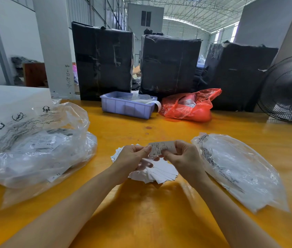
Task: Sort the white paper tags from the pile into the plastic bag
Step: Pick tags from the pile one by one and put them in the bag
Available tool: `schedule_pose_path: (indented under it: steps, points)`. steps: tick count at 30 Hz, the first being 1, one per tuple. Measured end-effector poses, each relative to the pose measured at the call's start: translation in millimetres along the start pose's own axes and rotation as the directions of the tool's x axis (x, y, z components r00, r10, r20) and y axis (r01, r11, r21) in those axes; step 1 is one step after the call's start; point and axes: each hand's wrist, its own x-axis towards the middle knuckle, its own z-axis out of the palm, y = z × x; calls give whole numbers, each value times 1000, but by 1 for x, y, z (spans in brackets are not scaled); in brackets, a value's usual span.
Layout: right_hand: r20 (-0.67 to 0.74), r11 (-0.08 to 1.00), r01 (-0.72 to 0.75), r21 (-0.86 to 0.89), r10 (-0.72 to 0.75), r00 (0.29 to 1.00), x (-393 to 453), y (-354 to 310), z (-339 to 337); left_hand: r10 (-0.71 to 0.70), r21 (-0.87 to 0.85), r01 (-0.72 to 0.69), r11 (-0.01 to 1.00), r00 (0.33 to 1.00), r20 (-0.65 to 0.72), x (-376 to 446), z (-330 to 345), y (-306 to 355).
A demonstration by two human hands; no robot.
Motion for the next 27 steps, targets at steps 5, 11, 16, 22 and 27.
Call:
schedule_pose_path:
  steps: [5,11,16,22,27]
  points:
    - [59,997,-64,37,62,996,0,-2,-1,-15,39,18,999,996,-89,4,-2,-2]
    - [79,965,-188,184,176,981,3,-3,-6,-47,5,47,999,999,-27,4,-7,-3]
    - [56,960,-194,202,187,981,2,-5,-6,-39,-3,39,999,999,-3,3,-7,-2]
    - [140,969,-200,144,180,974,2,-4,-7,19,28,-18,999,999,-32,3,-7,0]
    - [117,977,-186,106,173,978,2,-1,-7,25,-3,-25,1000,999,-25,3,-6,1]
